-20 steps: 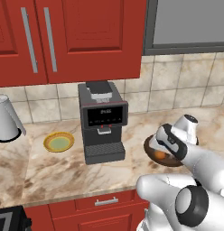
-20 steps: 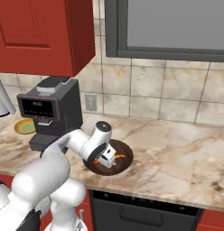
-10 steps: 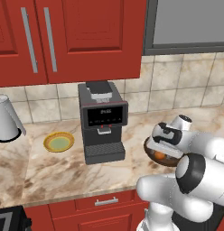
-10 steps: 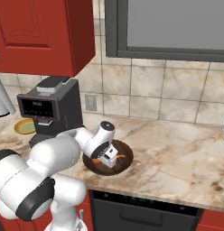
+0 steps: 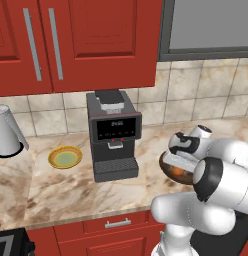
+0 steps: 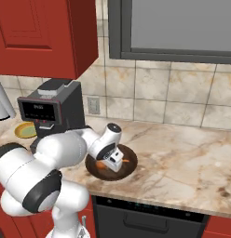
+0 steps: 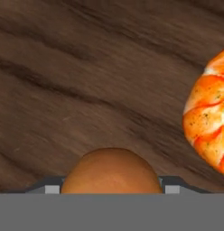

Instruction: Remove the tangerine from the bowl and place it on the small plate. Then place the bowl with only the shrimp in the microwave, close the door, and press the start button to microwave the shrimp.

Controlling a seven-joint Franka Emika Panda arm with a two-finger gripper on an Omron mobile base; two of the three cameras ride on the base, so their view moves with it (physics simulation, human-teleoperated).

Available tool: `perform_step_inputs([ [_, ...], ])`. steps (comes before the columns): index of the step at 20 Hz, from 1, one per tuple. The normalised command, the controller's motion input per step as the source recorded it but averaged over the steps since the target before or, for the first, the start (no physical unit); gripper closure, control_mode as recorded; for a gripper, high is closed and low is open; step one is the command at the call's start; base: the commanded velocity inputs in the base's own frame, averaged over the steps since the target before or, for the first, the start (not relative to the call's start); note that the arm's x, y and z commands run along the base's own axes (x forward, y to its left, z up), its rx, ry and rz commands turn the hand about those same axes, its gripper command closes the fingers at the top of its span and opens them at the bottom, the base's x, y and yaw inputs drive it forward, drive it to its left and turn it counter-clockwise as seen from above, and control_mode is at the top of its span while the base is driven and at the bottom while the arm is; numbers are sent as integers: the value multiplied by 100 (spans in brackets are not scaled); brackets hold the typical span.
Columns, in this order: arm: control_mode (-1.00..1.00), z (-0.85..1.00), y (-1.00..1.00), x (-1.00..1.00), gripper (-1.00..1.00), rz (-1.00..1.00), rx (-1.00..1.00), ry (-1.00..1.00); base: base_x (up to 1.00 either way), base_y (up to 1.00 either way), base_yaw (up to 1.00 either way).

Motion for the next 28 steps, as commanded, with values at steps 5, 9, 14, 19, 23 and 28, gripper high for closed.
perform_step_inputs([
  [5,-100,43,0,-21,100,-3,0,-17,0,0,0],
  [9,-100,98,9,-54,100,0,-3,-30,0,0,0],
  [14,-100,85,39,-69,100,0,-13,-30,0,0,0],
  [19,-100,0,0,-4,100,0,-1,0,0,0,0],
  [23,-100,52,10,-91,100,0,-13,-25,0,0,0],
  [28,-100,93,25,-100,100,1,-18,-33,0,0,0],
])
